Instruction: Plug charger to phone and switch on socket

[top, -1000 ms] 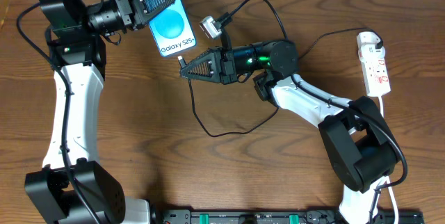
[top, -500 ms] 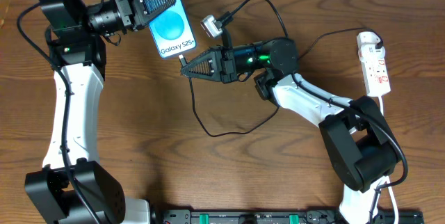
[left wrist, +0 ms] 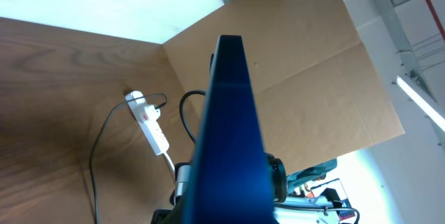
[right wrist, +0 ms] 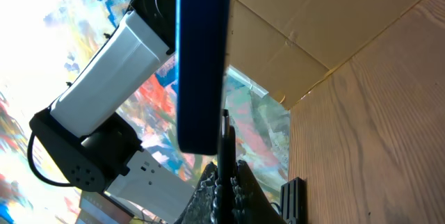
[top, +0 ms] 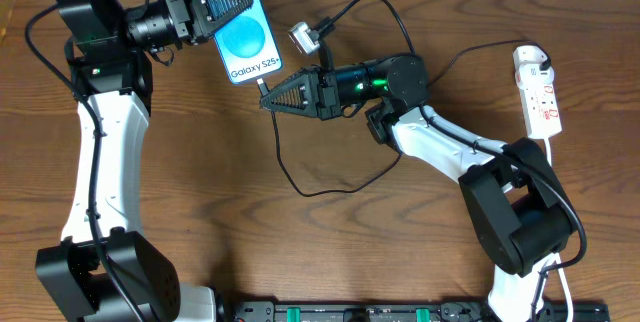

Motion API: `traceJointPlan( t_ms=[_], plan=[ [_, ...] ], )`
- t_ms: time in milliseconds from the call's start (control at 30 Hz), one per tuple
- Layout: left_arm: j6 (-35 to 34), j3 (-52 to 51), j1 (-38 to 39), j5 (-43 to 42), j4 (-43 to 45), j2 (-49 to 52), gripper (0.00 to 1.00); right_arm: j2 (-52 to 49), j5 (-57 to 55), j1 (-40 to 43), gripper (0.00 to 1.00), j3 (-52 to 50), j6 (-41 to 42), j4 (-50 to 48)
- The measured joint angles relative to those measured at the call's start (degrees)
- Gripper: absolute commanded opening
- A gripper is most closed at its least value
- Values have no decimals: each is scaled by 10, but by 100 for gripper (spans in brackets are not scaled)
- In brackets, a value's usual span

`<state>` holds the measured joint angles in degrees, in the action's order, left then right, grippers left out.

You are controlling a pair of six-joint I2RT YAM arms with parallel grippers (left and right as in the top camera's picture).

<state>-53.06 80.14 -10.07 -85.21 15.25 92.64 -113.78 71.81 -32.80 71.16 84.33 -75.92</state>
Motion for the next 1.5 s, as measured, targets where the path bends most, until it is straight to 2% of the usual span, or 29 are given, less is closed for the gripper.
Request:
traceJointPlan(
  t_ms=[1267, 1500],
  plan=[
    [6, 0, 0, 0, -2, 0, 8, 0, -12, 0, 1, 0, -13, -9],
    [8, 0, 0, -3, -3, 0, 7, 0, -17, 0, 1, 0, -14, 14]
  ],
)
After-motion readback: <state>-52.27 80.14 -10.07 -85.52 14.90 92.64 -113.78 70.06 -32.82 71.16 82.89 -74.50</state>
